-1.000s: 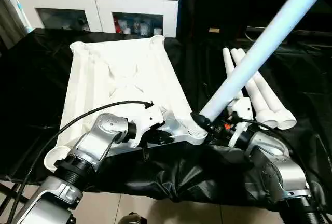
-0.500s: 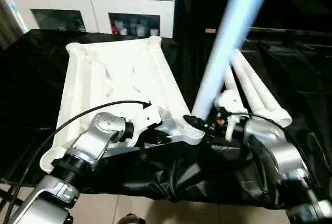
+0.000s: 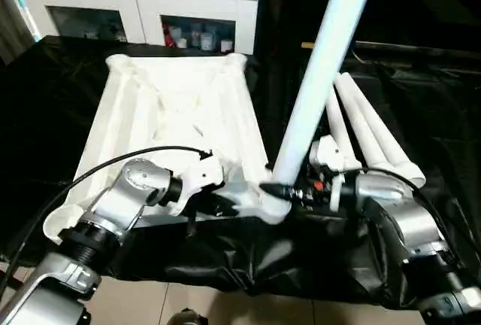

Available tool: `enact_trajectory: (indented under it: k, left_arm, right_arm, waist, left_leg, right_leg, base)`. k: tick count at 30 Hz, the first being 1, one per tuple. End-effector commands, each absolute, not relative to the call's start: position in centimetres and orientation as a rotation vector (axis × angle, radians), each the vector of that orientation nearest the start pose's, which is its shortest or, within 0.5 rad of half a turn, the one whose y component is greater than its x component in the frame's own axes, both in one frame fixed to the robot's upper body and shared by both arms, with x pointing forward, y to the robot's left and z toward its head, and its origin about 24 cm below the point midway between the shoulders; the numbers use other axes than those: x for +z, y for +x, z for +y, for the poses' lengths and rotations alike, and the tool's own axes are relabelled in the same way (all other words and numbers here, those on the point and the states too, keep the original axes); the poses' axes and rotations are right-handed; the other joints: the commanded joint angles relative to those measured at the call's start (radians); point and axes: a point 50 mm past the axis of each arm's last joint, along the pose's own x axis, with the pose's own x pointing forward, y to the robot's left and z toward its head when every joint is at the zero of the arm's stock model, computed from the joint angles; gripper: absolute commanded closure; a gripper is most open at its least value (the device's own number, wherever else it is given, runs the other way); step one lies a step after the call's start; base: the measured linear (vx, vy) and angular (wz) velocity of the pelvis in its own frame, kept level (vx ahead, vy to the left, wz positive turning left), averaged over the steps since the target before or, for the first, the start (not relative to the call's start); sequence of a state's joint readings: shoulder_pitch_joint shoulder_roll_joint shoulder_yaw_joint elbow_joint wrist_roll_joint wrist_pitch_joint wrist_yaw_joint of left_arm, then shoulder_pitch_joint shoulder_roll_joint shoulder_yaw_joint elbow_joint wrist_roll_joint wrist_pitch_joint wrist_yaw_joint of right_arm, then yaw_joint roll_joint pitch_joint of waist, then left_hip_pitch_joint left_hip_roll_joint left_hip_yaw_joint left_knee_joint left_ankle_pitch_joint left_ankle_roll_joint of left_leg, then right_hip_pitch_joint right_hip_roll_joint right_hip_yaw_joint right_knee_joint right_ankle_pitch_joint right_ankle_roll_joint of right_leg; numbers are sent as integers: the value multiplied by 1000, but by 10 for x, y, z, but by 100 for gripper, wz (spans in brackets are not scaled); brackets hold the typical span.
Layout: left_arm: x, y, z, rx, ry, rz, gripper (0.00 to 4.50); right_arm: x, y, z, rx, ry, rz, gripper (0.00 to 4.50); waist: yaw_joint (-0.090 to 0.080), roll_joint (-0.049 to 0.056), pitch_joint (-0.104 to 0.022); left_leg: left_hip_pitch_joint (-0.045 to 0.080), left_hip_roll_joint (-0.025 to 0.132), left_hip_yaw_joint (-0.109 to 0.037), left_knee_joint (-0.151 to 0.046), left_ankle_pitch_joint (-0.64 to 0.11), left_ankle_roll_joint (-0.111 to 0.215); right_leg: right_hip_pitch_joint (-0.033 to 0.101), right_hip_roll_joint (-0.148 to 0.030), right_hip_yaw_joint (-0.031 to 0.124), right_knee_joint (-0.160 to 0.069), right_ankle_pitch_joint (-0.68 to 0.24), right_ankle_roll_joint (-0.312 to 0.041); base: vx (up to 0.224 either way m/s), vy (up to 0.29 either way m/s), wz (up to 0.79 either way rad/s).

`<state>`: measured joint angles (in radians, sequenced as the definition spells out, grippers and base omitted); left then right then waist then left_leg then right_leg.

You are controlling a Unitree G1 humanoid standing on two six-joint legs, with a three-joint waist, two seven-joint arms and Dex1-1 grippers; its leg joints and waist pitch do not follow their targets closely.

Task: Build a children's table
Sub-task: Insert table leg to table base

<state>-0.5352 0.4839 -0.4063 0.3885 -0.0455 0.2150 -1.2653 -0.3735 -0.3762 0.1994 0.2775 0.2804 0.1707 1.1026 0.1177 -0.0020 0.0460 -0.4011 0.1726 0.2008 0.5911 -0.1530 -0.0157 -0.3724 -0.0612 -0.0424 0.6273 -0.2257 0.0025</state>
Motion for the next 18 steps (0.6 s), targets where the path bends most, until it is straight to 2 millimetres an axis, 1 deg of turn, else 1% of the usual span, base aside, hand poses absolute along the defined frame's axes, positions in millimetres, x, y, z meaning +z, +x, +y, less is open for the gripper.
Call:
enact_trajectory:
  k: [1, 2, 3, 6, 7, 8, 11, 12, 13, 14, 15, 17, 18]
  left_arm:
    - [74, 299, 127, -1530, 506, 458, 450]
    - [74, 300, 128, -1528, 509, 458, 450]
    - [74, 300, 128, -1528, 509, 458, 450]
    - [75, 303, 128, -1494, 509, 450, 450]
    - [75, 305, 128, -1480, 504, 445, 450]
    - [75, 305, 127, -1477, 501, 443, 450]
    - [75, 306, 127, -1476, 499, 442, 450]
    - [74, 306, 127, -1476, 499, 442, 450]
    - [74, 306, 127, -1476, 500, 442, 450]
    - [74, 306, 127, -1476, 501, 442, 450]
    - [74, 307, 126, -1475, 502, 440, 450]
    - [75, 307, 126, -1465, 498, 437, 450]
    - [75, 309, 127, -1437, 487, 433, 450]
  right_arm:
    - [33, 271, -139, 1306, -48, 383, 261]
    - [33, 271, -138, 1311, -51, 382, 261]
    - [33, 271, -138, 1311, -51, 382, 261]
    - [31, 269, -138, 1330, -70, 390, 261]
    - [30, 268, -138, 1333, -72, 389, 261]
    - [30, 268, -137, 1334, -72, 388, 261]
    - [30, 268, -136, 1335, -73, 385, 262]
    - [30, 268, -136, 1335, -73, 384, 262]
    - [30, 269, -136, 1331, -75, 379, 262]
    - [31, 269, -136, 1330, -74, 378, 262]
    - [31, 270, -137, 1321, -74, 374, 262]
    - [31, 272, -137, 1295, -70, 369, 262]
    - [31, 278, -137, 1239, -62, 358, 262]
  waist:
    - [-5, -2, -50]
    - [-3, 2, -49]
    - [-3, 2, -49]
    - [-3, 0, -49]
    - [-4, -4, -49]
    - [-3, -2, -48]
    - [-1, -3, -48]
    - [0, 1, -49]
    - [-1, -4, -49]
    - [0, -3, -49]
    - [0, -4, -49]
    - [0, -3, -48]
    - [-2, 0, -48]
  left_leg:
    - [47, 75, -41, -89, -385, -52]
    - [47, 75, -41, -89, -384, -52]
    - [48, 76, -41, -89, -385, -54]
    - [49, 76, -42, -90, -396, -61]
    - [49, 76, -42, -90, -401, -62]
    - [51, 76, -42, -89, -403, -63]
    - [50, 76, -42, -89, -400, -62]
    - [50, 76, -43, -89, -398, -63]
    - [49, 76, -42, -90, -399, -62]
    - [50, 76, -42, -89, -399, -62]
    - [49, 76, -43, -90, -398, -61]
    - [49, 77, -43, -90, -399, -61]
    - [51, 76, -44, -90, -417, -68]
  right_leg:
    - [4, -100, 51, -94, -275, -192]
    - [3, -102, 51, -93, -280, -192]
    - [2, -102, 51, -94, -283, -193]
    - [1, -102, 51, -94, -293, -192]
    - [0, -102, 51, -95, -295, -192]
    - [-1, -103, 52, -96, -299, -192]
    - [0, -103, 52, -96, -301, -190]
    - [0, -103, 52, -95, -296, -190]
    - [1, -102, 51, -95, -293, -189]
    - [0, -103, 52, -96, -295, -190]
    - [1, -103, 52, -96, -297, -190]
    - [0, -103, 51, -96, -301, -189]
    - [-2, -104, 52, -97, -318, -188]
  base:
    - [0, 0, 0]
    - [0, 0, 0]
    - [0, 0, 0]
    - [0, 0, 0]
    - [0, 0, 0]
    - [0, 0, 0]
    - [0, 0, 0]
    - [0, 0, 0]
    - [0, 0, 0]
    - [0, 0, 0]
    - [0, 0, 0]
    - [0, 0, 0]
    - [0, 0, 0]
